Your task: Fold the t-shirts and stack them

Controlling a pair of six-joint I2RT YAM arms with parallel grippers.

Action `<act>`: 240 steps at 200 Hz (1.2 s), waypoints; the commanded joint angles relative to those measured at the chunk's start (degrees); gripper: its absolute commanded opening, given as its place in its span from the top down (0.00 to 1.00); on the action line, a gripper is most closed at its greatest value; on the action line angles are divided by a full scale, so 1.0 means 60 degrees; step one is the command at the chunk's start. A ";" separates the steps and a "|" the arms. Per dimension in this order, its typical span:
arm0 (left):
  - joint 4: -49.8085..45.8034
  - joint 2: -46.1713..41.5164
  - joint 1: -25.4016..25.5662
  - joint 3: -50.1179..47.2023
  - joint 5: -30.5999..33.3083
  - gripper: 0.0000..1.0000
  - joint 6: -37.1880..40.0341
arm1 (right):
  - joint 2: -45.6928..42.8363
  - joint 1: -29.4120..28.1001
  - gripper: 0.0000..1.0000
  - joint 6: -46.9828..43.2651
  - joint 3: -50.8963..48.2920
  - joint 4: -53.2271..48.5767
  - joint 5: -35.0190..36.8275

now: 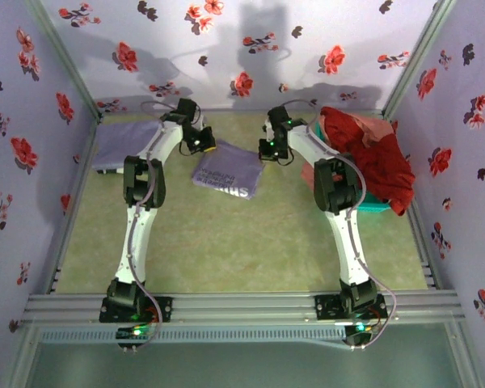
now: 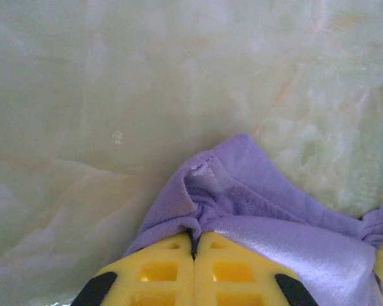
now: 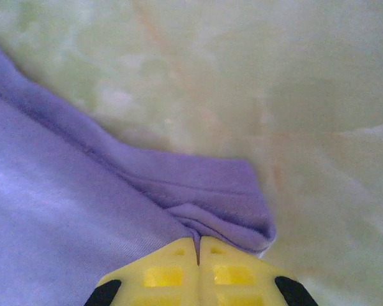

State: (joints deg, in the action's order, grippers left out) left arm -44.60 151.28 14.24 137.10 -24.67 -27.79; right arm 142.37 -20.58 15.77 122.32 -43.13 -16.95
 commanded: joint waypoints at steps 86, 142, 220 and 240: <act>-0.3253 -0.1976 -0.0090 0.0822 0.1372 0.31 0.1762 | -0.2010 0.0163 0.15 0.0524 0.0046 -0.1032 0.0639; -0.3483 -0.2211 0.0479 -0.1417 0.2042 0.29 0.2723 | -0.4203 0.0150 0.09 0.0600 -0.1437 -0.0968 0.0819; -0.2679 -0.1704 0.1077 -0.2863 0.2862 0.32 0.2799 | -0.6197 0.0216 0.09 0.0488 -0.3547 -0.0569 0.0945; -0.2336 -0.1735 0.1514 -0.3566 0.3676 0.40 0.2853 | -0.6543 0.0286 0.10 0.0626 -0.4142 -0.0254 0.0985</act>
State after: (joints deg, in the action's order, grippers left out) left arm -59.88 139.68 20.25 121.60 -8.32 -12.32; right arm 107.18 -19.75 18.65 100.66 -47.44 -12.58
